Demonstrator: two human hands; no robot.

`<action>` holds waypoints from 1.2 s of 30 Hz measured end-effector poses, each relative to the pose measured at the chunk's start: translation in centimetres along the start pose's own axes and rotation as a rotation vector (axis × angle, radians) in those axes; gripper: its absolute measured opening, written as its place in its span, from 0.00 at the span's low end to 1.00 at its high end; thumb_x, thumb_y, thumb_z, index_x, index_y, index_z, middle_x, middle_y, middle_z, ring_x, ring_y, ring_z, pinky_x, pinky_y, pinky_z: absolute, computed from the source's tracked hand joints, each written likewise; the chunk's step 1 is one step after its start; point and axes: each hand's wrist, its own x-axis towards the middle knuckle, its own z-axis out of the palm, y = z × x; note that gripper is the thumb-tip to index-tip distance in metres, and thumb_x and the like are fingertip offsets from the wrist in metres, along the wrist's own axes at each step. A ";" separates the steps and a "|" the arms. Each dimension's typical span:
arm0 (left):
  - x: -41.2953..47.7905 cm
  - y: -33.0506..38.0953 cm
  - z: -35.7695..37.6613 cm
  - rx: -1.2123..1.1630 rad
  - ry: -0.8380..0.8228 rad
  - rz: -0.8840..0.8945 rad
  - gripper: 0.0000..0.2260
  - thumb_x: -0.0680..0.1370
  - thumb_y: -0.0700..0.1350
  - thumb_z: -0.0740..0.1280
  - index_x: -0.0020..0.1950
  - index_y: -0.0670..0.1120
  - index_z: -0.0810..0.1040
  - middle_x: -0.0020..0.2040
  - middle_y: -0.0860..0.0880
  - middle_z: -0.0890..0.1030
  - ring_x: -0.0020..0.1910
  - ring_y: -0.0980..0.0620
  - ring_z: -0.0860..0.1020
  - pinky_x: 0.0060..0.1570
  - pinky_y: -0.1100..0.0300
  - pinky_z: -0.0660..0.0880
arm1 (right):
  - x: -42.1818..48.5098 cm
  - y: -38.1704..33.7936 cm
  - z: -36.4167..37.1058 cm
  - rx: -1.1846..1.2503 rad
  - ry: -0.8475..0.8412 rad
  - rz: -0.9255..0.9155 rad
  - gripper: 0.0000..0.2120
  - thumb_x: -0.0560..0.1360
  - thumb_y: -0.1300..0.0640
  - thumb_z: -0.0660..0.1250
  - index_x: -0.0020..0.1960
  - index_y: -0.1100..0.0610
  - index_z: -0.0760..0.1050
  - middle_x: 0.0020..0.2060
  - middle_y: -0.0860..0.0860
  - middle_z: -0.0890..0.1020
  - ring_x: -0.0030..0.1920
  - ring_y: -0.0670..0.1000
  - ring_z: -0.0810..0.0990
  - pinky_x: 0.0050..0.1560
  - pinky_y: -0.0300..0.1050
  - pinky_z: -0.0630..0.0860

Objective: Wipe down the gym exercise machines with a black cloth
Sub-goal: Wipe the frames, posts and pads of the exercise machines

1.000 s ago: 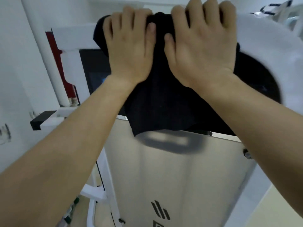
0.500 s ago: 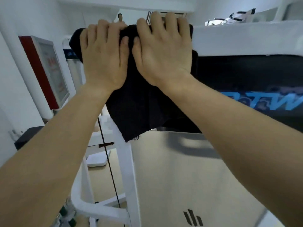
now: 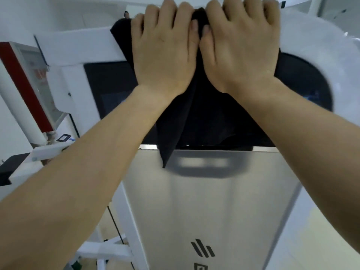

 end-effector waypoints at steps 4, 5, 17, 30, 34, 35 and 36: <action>1.5 5.2 0.4 -0.054 0.030 0.067 0.16 0.84 0.49 0.54 0.55 0.46 0.80 0.49 0.47 0.81 0.48 0.43 0.78 0.49 0.49 0.71 | -1.5 5.0 -1.2 -0.037 -0.041 0.075 0.18 0.81 0.49 0.48 0.57 0.57 0.73 0.50 0.56 0.78 0.50 0.59 0.74 0.51 0.55 0.66; 1.7 6.0 0.5 -0.059 0.037 0.078 0.16 0.84 0.49 0.54 0.55 0.46 0.80 0.49 0.47 0.81 0.47 0.44 0.78 0.48 0.49 0.71 | -1.7 5.6 -1.3 -0.050 -0.032 0.097 0.18 0.81 0.49 0.48 0.57 0.57 0.73 0.50 0.55 0.78 0.50 0.59 0.74 0.50 0.55 0.66; 0.6 -4.2 -0.4 -0.115 -0.109 0.129 0.22 0.85 0.53 0.44 0.56 0.46 0.76 0.51 0.46 0.79 0.49 0.45 0.74 0.48 0.53 0.61 | 1.1 -2.6 1.1 0.010 0.120 0.031 0.15 0.79 0.51 0.55 0.50 0.56 0.78 0.44 0.54 0.81 0.44 0.59 0.78 0.47 0.54 0.70; -3.0 -23.0 -0.7 -0.155 -0.181 0.004 0.20 0.86 0.49 0.47 0.53 0.42 0.75 0.49 0.42 0.77 0.47 0.42 0.73 0.49 0.49 0.64 | 6.6 -20.9 2.8 0.225 -0.057 -0.083 0.21 0.80 0.50 0.47 0.58 0.57 0.76 0.52 0.55 0.80 0.55 0.61 0.75 0.56 0.56 0.66; -3.2 -22.6 -0.7 -0.028 -0.165 -0.041 0.20 0.85 0.49 0.45 0.54 0.43 0.75 0.51 0.44 0.78 0.49 0.43 0.72 0.55 0.50 0.63 | 6.6 -21.2 3.3 0.227 -0.032 -0.084 0.20 0.79 0.51 0.48 0.56 0.56 0.77 0.50 0.55 0.80 0.52 0.60 0.76 0.53 0.56 0.66; -3.2 -22.2 -0.8 -0.007 -0.168 -0.052 0.21 0.85 0.49 0.45 0.55 0.43 0.75 0.51 0.44 0.78 0.50 0.43 0.72 0.56 0.51 0.63 | 6.4 -20.9 3.5 0.220 -0.007 -0.078 0.20 0.79 0.51 0.49 0.55 0.56 0.78 0.48 0.54 0.81 0.50 0.60 0.77 0.52 0.56 0.67; -3.2 -21.5 -0.9 0.012 -0.173 -0.060 0.21 0.85 0.50 0.44 0.56 0.43 0.75 0.52 0.44 0.78 0.51 0.43 0.72 0.57 0.51 0.63 | 6.2 -20.4 3.6 0.211 0.017 -0.070 0.19 0.79 0.52 0.50 0.53 0.56 0.78 0.46 0.54 0.81 0.49 0.60 0.77 0.50 0.56 0.68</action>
